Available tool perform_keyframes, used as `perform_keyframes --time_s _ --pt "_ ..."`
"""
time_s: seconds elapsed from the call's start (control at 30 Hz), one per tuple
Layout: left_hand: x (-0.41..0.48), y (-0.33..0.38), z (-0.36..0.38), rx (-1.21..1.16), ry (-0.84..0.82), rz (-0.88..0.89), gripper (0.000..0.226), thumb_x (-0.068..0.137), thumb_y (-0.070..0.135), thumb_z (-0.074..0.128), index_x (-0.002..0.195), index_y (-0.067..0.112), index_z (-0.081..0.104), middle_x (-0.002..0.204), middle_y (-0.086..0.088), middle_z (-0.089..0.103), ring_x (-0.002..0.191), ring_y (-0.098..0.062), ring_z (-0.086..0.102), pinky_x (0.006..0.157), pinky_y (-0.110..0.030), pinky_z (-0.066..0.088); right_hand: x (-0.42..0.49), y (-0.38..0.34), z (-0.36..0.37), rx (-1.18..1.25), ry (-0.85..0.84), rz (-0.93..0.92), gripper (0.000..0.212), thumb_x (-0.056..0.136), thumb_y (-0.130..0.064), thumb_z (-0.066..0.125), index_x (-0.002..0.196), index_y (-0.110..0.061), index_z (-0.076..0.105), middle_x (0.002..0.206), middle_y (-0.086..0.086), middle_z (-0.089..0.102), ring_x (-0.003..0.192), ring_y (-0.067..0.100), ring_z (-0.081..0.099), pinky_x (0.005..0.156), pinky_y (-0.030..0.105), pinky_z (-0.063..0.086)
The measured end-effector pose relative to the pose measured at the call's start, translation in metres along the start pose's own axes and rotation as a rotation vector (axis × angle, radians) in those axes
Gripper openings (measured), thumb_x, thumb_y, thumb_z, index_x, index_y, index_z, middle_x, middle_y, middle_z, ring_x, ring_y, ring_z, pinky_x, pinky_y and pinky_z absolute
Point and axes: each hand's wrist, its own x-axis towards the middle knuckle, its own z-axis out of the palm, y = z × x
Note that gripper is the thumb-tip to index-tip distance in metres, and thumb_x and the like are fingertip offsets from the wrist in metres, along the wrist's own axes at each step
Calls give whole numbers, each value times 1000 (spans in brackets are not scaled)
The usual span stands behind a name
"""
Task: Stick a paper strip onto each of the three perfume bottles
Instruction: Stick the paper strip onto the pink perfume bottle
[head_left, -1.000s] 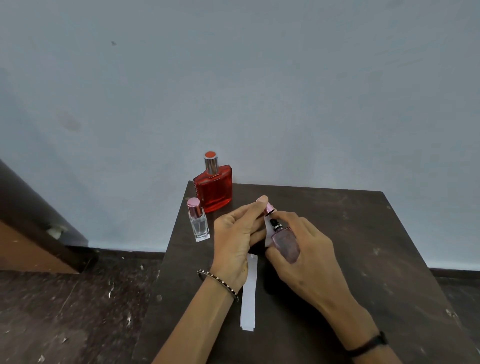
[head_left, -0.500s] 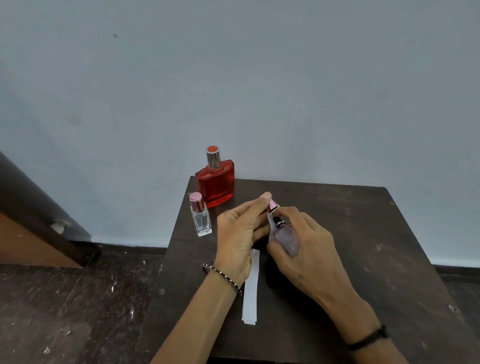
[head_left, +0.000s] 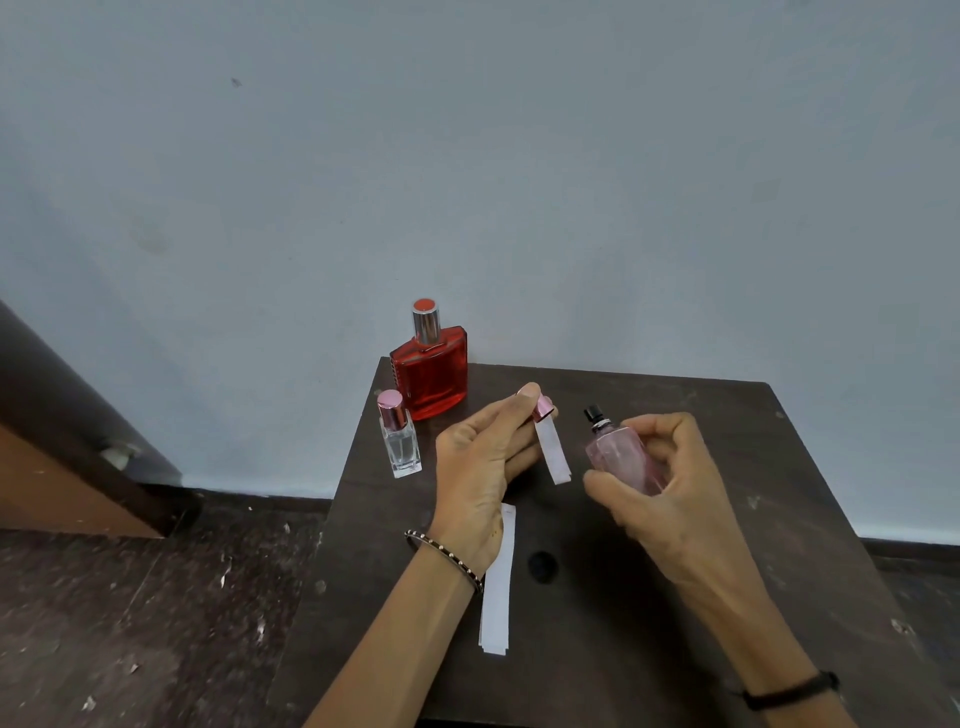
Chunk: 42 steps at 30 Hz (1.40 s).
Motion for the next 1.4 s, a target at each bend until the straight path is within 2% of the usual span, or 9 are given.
perform_keyframes --time_s 0.4,0.57,0.63,0.77,0.87,1.0,1.1,1.2,1.4 --pt "1 -3 5 12 -90 90 28 85 17 71 110 5 74 106 -8 78 105 -20 72 91 -33 58 8 3 -4 371 -99 155 10 94 -18 58 99 -10 57 82 18 71 49 17 53 37 21 39" --pt "2 -5 5 39 -71 106 29 86 16 72 113 4 74 107 -7 77 105 -18 72 87 -28 59 28 2 -13 461 -448 426 39 104 -12 23 90 -3 58 48 3 63 26 9 47 29 16 39" --pt "2 -5 5 36 -53 101 29 84 17 73 111 7 75 106 -6 78 104 -17 73 86 -26 59 30 1 -14 390 -409 449 30 102 -6 33 82 -9 54 54 8 60 24 9 44 29 17 38" --pt "3 -4 6 15 -16 89 21 84 15 73 105 10 77 101 -4 79 98 -15 74 80 -23 60 21 6 -11 318 -372 364 17 98 -2 43 85 6 51 59 9 54 27 10 44 31 20 39" --pt "4 -3 7 15 -11 84 18 84 15 74 102 12 78 101 -4 79 98 -15 74 76 -21 60 12 9 -9 433 -213 169 40 95 -24 50 92 16 53 57 6 50 40 14 43 40 25 36" --pt "3 -3 8 -4 -14 65 27 84 16 74 109 4 75 102 -9 78 99 -18 74 81 -26 61 17 7 -6 318 -239 249 22 98 -19 49 98 1 59 52 3 62 37 11 51 40 22 46" --pt "1 -4 9 -35 -16 56 27 84 16 74 107 2 75 100 -13 78 95 -22 75 85 -31 61 9 8 -1 72 -45 37 31 91 -43 55 113 -25 68 72 -3 67 60 9 60 61 25 49" --pt "2 -4 10 -61 -13 41 26 84 15 75 105 1 76 101 -16 77 95 -26 75 87 -34 60 1 7 6 -117 -83 -201 43 96 -41 51 140 -42 47 103 -12 61 88 3 59 75 19 44" --pt "3 -6 7 -70 -7 39 24 85 12 73 105 -1 75 102 -19 77 99 -29 74 82 -31 62 0 11 13 -525 -147 -415 41 97 -41 48 136 -28 49 106 -11 42 82 -2 50 63 6 40"
